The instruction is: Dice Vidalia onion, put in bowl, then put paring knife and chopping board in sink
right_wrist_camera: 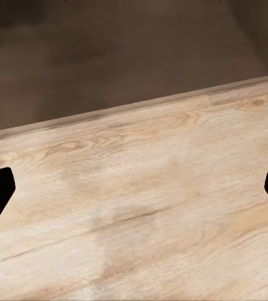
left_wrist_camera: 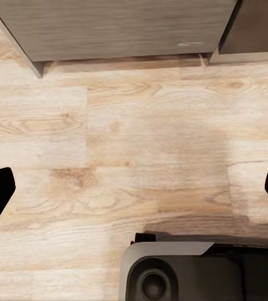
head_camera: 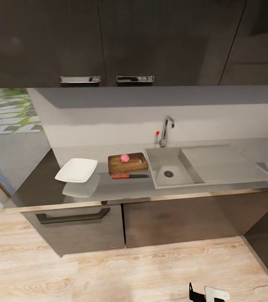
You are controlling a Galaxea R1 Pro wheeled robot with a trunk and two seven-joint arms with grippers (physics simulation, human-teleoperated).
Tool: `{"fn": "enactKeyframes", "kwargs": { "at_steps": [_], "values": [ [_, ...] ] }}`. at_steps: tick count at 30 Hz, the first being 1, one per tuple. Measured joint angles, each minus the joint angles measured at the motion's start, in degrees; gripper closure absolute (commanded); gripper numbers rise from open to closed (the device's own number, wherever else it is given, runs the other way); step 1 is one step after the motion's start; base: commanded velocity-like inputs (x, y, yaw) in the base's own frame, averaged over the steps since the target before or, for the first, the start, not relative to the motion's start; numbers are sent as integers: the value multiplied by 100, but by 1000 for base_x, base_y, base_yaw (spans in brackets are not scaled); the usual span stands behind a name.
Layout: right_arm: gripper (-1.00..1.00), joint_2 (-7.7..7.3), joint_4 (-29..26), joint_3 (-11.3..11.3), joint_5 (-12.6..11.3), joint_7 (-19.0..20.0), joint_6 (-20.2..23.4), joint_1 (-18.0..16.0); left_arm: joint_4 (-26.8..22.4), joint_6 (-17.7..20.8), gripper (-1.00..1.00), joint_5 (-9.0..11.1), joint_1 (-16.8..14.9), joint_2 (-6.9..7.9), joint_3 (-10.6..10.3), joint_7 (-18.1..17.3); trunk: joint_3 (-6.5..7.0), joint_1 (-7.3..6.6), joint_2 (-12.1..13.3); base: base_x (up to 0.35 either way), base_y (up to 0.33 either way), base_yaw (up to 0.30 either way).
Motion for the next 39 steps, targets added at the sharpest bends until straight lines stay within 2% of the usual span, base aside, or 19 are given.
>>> {"fn": "enactKeyframes", "kwargs": {
  "at_steps": [31,39],
  "values": [
    [-100,0,0,0,2,0,0,0,80,0,-100,-3,0,-9,0,-1,285,0,0,0,0,0],
    [-100,0,1,0,1,1,0,0,79,1,-100,-3,1,-9,-2,-4,359,-1,0,48,141,0]
  ]
}}
